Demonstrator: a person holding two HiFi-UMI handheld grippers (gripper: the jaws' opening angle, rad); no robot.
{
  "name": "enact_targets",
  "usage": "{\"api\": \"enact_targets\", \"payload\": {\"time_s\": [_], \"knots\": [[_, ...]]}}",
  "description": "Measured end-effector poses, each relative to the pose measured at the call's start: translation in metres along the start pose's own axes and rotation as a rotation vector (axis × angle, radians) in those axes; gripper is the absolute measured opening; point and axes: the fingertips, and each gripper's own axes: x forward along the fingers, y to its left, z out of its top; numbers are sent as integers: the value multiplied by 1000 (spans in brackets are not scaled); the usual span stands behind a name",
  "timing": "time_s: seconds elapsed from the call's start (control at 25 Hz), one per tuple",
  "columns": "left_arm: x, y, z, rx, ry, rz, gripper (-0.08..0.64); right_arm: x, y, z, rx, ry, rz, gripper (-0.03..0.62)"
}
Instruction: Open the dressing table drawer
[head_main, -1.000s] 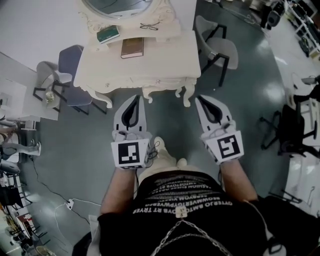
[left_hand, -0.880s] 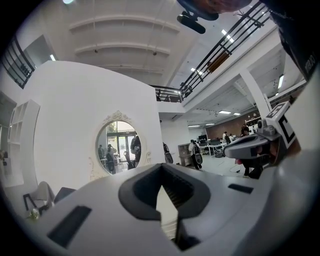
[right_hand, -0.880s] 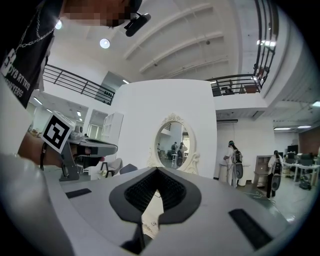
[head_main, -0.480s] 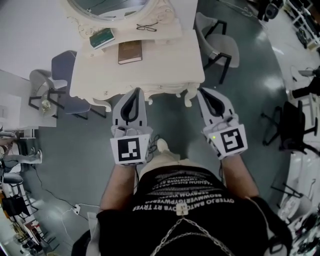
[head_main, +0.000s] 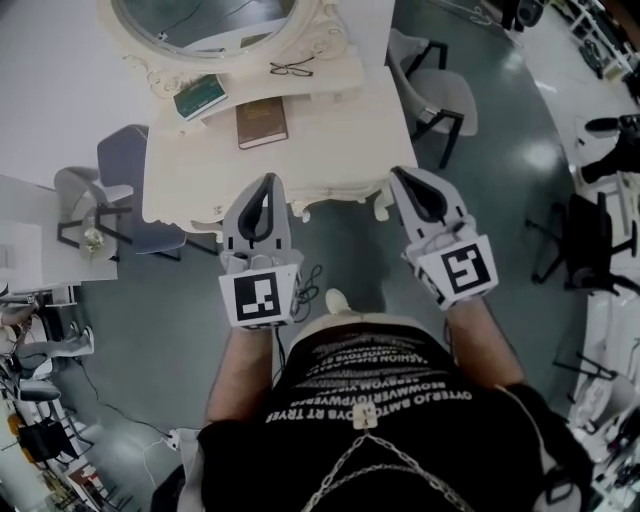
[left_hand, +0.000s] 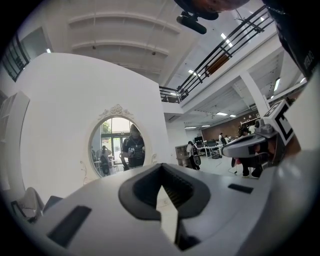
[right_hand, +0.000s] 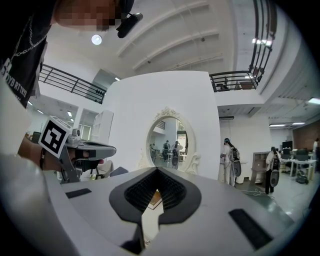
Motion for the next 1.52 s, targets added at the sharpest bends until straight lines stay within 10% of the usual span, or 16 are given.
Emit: {"api": "enact_targets", "payload": {"time_s": [1.52], "knots": [[109, 65, -42, -49, 59, -41, 2, 110, -47, -29, 34, 86, -40, -11]]}}
